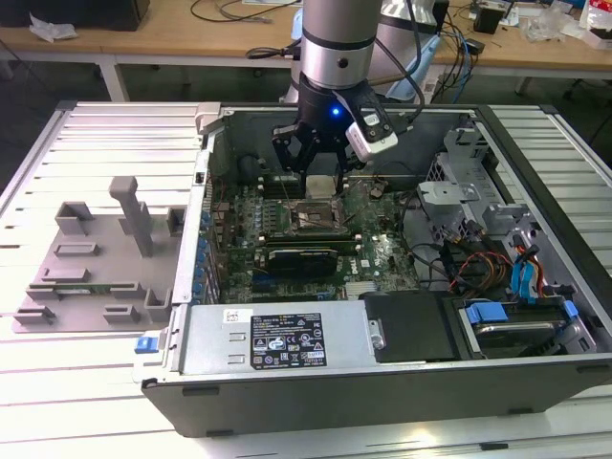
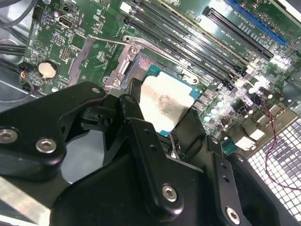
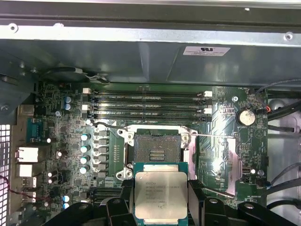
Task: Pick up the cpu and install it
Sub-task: 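Pick up the cpu and move it towards the insertion slot, then place the cpu into insertion slot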
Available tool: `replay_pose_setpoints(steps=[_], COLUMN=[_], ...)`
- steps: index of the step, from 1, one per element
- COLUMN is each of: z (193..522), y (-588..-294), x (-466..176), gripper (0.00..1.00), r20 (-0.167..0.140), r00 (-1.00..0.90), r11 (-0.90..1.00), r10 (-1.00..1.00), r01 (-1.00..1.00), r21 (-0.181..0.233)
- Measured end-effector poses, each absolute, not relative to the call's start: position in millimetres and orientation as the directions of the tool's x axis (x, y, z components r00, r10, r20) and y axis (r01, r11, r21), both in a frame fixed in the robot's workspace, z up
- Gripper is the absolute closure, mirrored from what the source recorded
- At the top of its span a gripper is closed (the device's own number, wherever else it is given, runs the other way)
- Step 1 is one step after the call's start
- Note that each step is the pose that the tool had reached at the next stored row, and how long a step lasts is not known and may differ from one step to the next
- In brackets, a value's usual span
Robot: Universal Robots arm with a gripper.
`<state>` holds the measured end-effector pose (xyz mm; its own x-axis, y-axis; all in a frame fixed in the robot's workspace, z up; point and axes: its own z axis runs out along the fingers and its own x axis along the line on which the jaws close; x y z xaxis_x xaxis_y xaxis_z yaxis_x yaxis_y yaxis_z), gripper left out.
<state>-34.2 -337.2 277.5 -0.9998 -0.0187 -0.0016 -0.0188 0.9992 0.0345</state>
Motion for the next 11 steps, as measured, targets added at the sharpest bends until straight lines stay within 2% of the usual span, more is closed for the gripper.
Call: replay_pose_setpoints(steps=[9, 11], z=[277.4, 277.4], y=[-337.1, -337.1], x=[-34.2, -34.1], gripper=[0.45, 0.45], r20=[-0.002, -0.002], r00=[-1.000, -0.999], r11=[0.999, 0.998], r10=[-0.015, 0.053], r01=[-0.015, 0.052], r21=[0.035, 0.035])
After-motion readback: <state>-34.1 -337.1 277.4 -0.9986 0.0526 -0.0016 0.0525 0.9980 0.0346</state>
